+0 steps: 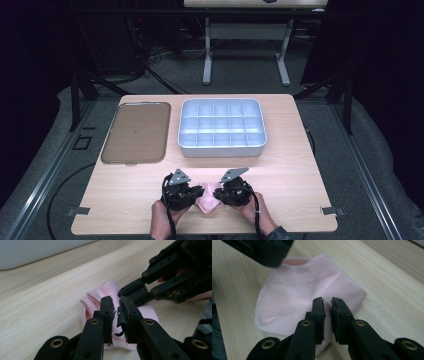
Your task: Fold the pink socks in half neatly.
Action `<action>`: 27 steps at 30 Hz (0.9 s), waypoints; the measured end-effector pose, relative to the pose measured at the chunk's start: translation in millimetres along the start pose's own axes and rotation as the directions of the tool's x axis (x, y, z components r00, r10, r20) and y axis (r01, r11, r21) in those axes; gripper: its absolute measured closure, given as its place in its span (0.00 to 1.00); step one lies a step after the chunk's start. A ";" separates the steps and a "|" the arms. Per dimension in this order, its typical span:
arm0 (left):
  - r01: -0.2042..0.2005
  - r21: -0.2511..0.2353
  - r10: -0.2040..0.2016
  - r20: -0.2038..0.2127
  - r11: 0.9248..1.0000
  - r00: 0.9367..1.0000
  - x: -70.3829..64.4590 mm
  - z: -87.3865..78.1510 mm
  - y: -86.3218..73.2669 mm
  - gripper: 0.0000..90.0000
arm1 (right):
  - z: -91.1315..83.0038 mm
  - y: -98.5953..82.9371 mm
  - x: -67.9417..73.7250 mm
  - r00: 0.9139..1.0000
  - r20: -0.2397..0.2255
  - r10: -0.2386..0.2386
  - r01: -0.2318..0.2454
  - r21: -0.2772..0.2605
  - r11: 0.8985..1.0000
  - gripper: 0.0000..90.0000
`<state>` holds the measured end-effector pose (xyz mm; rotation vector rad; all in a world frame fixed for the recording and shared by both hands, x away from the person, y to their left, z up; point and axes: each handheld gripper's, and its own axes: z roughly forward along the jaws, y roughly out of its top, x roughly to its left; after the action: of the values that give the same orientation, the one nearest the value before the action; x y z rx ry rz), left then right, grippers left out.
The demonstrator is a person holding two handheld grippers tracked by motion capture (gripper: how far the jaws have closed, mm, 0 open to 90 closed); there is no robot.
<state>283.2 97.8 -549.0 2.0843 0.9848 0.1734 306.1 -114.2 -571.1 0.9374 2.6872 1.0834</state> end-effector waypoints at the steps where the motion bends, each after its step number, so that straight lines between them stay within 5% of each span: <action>1: -0.004 0.020 0.004 -0.011 1.000 1.000 0.8 3.9 -2.1 0.91 | -0.3 0.0 0.0 1.000 -0.001 -0.005 0.005 0.004 1.000 0.89; 4: -0.002 0.052 0.004 -0.041 0.999 0.999 4.6 10.8 -11.5 0.95 | -0.3 -0.8 -0.1 1.000 0.006 -0.008 0.008 -0.002 1.000 0.90; 8: 0.020 0.031 -0.019 -0.033 0.999 0.999 10.2 10.3 -18.5 0.98 | 0.0 -1.9 -2.1 1.000 0.005 0.009 -0.009 -0.014 1.000 0.90; 12: 0.004 0.032 -0.003 -0.037 0.999 0.999 9.9 10.4 -19.1 0.99 | -6.0 -2.9 -0.2 0.999 0.038 0.037 -0.036 -0.031 0.999 0.76; 18: 0.012 0.012 -0.012 -0.039 1.000 0.999 10.1 10.7 -21.8 0.99 | -12.6 -12.8 -9.6 0.981 0.011 0.195 -0.195 -0.019 0.981 0.69; 27: 0.020 -0.019 -0.021 -0.049 1.000 0.999 5.9 -3.9 -17.8 0.91 | -9.0 -13.3 -6.0 0.976 0.044 0.213 -0.212 -0.019 0.977 0.79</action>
<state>275.2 110.9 -560.4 2.0610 1.0298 0.2227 301.5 -130.5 -573.9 1.2552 2.5849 1.1004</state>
